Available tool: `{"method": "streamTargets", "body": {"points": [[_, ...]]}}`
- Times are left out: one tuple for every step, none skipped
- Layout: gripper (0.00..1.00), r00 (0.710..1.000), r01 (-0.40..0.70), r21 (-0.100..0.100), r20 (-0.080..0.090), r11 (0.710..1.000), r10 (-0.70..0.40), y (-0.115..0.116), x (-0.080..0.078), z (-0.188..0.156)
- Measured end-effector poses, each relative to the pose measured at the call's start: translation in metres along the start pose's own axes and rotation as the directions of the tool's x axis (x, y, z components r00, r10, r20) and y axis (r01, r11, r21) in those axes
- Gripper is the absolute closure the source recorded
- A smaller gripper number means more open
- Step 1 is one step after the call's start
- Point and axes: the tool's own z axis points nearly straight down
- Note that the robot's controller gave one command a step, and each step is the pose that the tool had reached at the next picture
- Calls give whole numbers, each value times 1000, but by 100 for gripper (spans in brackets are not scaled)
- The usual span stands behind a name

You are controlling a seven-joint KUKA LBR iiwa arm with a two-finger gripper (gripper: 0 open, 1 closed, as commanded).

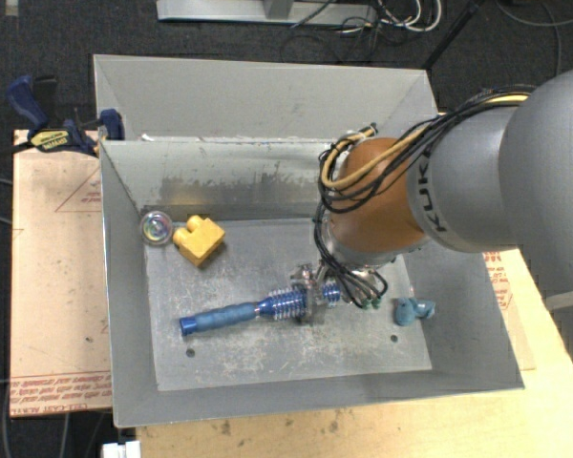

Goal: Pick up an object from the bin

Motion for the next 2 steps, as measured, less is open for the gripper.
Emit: {"method": "streamTargets", "body": {"points": [[100,999,50,2,7,999,-50,7,8,-124],[100,993,-118,1,8,993,118,-15,-8,-209]]}}
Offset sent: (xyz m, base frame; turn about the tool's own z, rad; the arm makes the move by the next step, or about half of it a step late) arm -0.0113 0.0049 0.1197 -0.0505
